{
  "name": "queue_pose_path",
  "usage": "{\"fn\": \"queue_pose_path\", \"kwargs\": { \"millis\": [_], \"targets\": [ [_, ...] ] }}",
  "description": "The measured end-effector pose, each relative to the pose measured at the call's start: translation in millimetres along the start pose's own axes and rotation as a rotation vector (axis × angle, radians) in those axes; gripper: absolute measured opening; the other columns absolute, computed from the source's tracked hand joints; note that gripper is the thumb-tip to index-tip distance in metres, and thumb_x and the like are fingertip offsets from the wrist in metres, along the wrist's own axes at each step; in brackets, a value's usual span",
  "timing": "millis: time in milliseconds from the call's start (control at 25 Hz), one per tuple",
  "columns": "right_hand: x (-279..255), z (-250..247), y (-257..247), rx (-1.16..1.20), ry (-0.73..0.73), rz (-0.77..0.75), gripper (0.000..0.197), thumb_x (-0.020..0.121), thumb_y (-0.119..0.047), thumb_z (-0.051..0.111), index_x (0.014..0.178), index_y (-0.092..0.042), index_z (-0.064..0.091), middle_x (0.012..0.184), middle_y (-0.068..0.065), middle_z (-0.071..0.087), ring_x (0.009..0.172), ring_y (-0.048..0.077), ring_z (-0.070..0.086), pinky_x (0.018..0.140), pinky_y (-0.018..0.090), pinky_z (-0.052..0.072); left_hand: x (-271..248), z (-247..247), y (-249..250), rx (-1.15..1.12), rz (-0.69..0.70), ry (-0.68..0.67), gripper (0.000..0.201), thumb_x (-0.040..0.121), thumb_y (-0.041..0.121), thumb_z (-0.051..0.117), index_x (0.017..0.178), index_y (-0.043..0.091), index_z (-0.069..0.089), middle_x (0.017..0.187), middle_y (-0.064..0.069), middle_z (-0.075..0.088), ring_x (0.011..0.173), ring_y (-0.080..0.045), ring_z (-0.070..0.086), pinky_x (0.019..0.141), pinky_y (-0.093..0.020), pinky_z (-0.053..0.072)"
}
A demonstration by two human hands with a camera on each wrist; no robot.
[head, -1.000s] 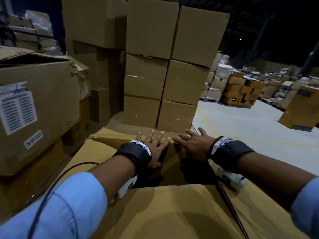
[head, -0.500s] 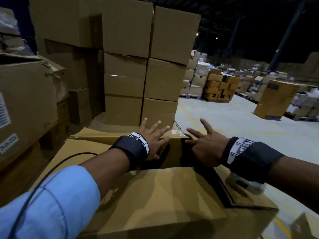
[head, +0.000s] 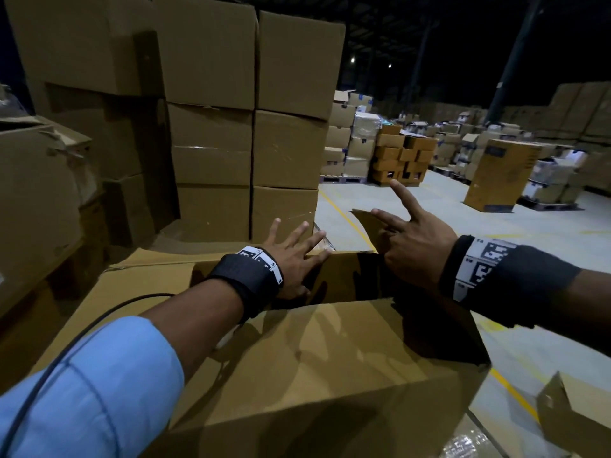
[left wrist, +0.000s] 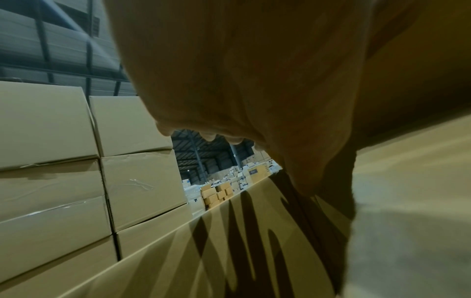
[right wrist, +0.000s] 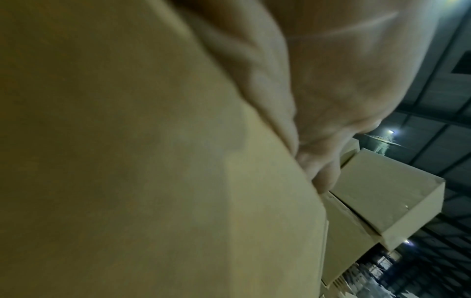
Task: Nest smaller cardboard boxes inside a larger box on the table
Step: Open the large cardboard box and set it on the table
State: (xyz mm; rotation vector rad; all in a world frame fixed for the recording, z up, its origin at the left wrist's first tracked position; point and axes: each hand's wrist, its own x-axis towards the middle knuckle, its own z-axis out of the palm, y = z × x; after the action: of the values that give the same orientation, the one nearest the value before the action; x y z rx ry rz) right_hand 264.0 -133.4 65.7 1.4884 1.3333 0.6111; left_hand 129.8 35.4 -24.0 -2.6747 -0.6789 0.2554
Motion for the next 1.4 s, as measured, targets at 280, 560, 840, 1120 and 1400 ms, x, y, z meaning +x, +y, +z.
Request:
{"fn": "queue_pose_path", "kwargs": {
  "millis": [280, 560, 840, 1120, 1400],
  "targets": [
    [-21, 47, 24, 0.005, -0.082, -0.065, 0.044, 0.103, -0.026, 0.044, 0.146, -0.036, 0.040, 0.164, -0.002, 0.020, 0.150, 0.039, -0.013, 0.104, 0.079, -0.013, 6, -28, 10, -0.019, -0.051, 0.004, 0.091, 0.093, 0.059, 0.051, 0.156, 0.036, -0.009, 0.161, 0.002, -0.030, 0.147, -0.030, -0.027, 0.110, -0.074, -0.008],
    [-33, 124, -14, 0.204, 0.003, -0.036, 0.055, 0.104, -0.045, 0.019, 0.153, -0.023, 0.030, 0.161, 0.009, 0.026, 0.152, 0.037, 0.004, 0.103, 0.077, -0.017, 29, -53, 55, 0.007, -0.032, 0.006, 0.088, 0.095, 0.057, 0.049, 0.156, 0.035, -0.010, 0.161, 0.000, -0.030, 0.147, -0.031, -0.027, 0.111, -0.073, -0.005],
    [-6, 164, -50, 0.781, 0.111, -0.047, 0.055, 0.103, -0.045, 0.019, 0.155, -0.031, 0.013, 0.149, 0.009, 0.041, 0.130, 0.042, 0.044, 0.108, 0.069, 0.020, 39, -50, 91, -0.008, 0.007, -0.005, 0.092, 0.093, 0.059, 0.051, 0.155, 0.036, -0.012, 0.159, 0.001, -0.033, 0.147, -0.030, -0.027, 0.111, -0.073, -0.005],
    [3, 164, -64, 1.190, 0.224, -0.150, 0.031, 0.102, -0.018, 0.037, 0.130, -0.017, 0.052, 0.147, 0.021, 0.033, 0.120, 0.040, 0.053, 0.102, 0.044, 0.043, 26, -52, 95, 0.025, -0.055, -0.036, 0.092, 0.093, 0.063, 0.046, 0.153, 0.038, -0.019, 0.155, 0.002, -0.039, 0.144, -0.030, -0.032, 0.112, -0.072, -0.007],
    [3, 159, -69, 1.144, 0.255, -0.135, 0.035, 0.104, -0.017, 0.041, 0.138, -0.017, 0.050, 0.163, 0.019, 0.010, 0.130, 0.040, 0.048, 0.108, 0.046, 0.041, 2, -62, 104, 0.031, -0.068, -0.085, 0.090, 0.094, 0.063, 0.042, 0.151, 0.038, -0.023, 0.151, 0.003, -0.044, 0.142, -0.029, -0.035, 0.113, -0.071, -0.006]
  ]
}}
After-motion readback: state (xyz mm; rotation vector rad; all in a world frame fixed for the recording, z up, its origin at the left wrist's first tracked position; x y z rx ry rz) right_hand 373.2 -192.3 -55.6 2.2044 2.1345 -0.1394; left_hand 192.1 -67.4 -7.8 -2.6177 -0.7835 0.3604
